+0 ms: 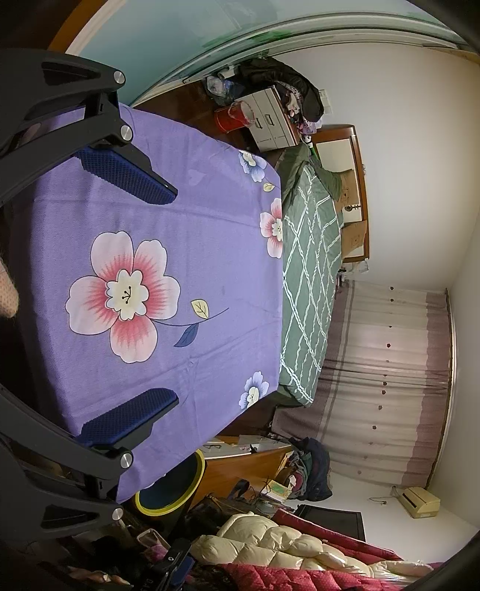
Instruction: Collect trash
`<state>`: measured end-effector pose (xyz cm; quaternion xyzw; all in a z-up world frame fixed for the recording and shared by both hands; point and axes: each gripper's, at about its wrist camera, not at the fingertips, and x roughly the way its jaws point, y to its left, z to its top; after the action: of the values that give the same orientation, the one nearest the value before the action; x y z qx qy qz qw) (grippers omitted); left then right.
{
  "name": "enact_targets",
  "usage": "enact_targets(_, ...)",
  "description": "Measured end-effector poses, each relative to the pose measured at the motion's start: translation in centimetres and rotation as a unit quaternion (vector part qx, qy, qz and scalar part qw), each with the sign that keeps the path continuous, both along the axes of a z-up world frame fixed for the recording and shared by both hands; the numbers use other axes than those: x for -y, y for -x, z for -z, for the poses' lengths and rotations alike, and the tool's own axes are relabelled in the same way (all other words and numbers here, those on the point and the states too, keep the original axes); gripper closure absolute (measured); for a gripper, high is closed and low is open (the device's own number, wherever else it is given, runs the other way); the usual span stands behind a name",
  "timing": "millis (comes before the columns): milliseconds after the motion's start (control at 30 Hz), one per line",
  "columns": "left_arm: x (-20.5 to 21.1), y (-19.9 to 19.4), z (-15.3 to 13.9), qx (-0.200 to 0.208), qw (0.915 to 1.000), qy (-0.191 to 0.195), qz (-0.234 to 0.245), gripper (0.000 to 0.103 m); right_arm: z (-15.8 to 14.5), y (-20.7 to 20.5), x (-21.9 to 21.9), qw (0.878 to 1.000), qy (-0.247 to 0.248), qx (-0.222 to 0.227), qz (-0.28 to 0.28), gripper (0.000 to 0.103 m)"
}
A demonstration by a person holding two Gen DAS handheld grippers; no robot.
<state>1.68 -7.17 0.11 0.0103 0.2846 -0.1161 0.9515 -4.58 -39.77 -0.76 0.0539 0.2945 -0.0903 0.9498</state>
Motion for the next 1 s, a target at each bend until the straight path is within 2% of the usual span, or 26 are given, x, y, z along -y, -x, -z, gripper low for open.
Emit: enact_targets(1000,0.29,-0.15,0.45,-0.007,0.9999,-0.007,0.007,0.005,0.25,-0.04,-0.21,1.0,-0.005,-0.002,0.0,0.024)
